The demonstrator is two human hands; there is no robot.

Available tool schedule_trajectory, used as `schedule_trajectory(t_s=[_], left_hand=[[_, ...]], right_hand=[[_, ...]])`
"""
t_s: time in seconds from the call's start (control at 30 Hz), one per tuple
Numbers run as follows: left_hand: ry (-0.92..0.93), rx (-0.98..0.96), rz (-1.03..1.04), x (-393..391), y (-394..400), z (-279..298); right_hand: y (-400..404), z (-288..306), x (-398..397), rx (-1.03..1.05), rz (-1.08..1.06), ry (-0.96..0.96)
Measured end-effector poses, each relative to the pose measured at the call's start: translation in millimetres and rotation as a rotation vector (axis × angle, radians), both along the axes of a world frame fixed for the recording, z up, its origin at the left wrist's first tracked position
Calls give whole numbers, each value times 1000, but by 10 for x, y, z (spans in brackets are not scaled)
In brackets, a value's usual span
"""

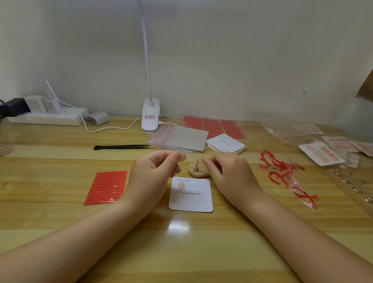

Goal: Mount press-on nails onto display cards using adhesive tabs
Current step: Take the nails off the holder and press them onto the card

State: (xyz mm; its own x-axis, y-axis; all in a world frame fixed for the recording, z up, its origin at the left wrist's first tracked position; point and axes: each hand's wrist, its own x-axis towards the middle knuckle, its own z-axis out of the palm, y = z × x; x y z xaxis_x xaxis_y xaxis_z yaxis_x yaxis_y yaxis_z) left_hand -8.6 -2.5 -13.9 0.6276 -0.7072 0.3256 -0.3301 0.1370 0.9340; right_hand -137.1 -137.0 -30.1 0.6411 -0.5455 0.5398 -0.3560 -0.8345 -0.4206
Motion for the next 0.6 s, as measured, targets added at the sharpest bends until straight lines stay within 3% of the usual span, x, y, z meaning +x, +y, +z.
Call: schedule_trajectory(t_s=[0.33,0.43,0.6], left_hand=[[3,8,-14,-11,-25,-13],[-1,14,-13,-12,-25,-13],[10,19,-5,-16,-31,-13]], right_hand=[[-23,9,-4,145,-18,-104],[-25,8,-11,96,-78,-39],[18,-3,24,-166,-188,194]])
